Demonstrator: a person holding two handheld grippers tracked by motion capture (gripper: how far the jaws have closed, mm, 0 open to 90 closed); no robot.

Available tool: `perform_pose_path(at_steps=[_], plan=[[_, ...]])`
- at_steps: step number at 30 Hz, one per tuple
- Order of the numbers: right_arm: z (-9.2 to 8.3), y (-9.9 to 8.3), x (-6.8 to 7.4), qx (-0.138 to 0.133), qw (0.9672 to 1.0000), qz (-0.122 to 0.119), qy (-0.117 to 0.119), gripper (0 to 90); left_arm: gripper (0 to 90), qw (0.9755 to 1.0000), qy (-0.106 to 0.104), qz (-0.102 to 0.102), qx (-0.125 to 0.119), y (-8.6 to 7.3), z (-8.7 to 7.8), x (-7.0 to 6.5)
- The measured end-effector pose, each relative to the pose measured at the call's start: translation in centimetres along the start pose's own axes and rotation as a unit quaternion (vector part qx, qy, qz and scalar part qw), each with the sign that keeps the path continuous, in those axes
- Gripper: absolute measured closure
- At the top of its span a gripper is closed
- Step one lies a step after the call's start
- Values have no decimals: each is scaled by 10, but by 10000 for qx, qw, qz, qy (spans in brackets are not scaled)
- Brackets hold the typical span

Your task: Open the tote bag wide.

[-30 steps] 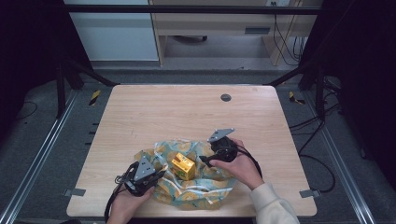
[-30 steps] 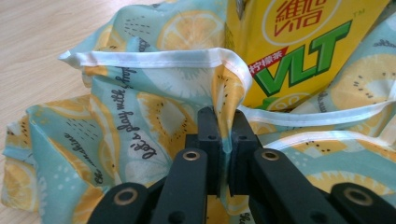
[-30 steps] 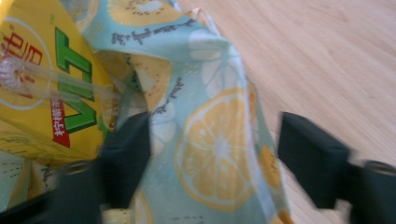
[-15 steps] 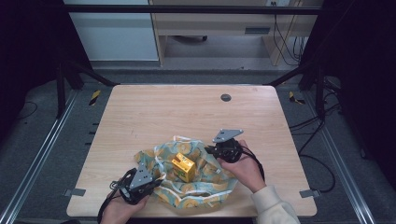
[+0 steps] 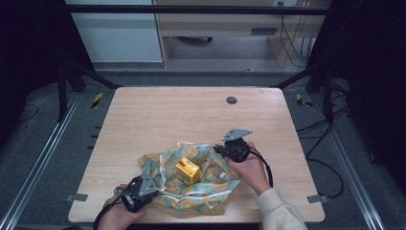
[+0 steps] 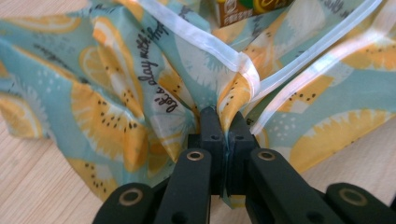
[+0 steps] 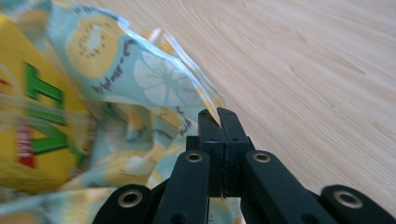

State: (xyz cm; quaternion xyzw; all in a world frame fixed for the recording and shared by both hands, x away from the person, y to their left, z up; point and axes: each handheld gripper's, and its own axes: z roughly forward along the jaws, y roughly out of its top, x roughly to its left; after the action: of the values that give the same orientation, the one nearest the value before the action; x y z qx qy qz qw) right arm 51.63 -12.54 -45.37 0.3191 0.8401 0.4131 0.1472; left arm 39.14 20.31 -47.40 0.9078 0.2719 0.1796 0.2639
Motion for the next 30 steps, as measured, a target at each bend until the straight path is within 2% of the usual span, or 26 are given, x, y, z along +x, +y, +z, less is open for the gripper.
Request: perform_pose_path(at_steps=[7, 12, 18, 21, 23, 25, 30], plan=[[9, -10, -16, 268, 9993, 133, -231, 900, 890, 9999, 109, -19, 91, -2, 0, 2], [13, -14, -27, 312, 9985, 261, -354, 900, 891, 9995, 164, 82, 252, -2, 4, 2], [20, -16, -36, 439, 9977, 246, -452, 900, 892, 9994, 170, 84, 306, -2, 5, 4], [24, -18, -38, 488, 9972, 284, -483, 900, 894, 9993, 247, 61, 275, -3, 3, 4], [26, -19, -39, 556, 9970, 184, -509, 900, 895, 9992, 288, 31, 276, -4, 1, 5], [26, -19, -40, 567, 9968, 194, -528, 900, 896, 9991, 310, 43, 277, -4, 0, 6], [29, -19, -46, 586, 9963, 209, -598, 900, 897, 9991, 272, 33, 311, -4, 3, 4]])
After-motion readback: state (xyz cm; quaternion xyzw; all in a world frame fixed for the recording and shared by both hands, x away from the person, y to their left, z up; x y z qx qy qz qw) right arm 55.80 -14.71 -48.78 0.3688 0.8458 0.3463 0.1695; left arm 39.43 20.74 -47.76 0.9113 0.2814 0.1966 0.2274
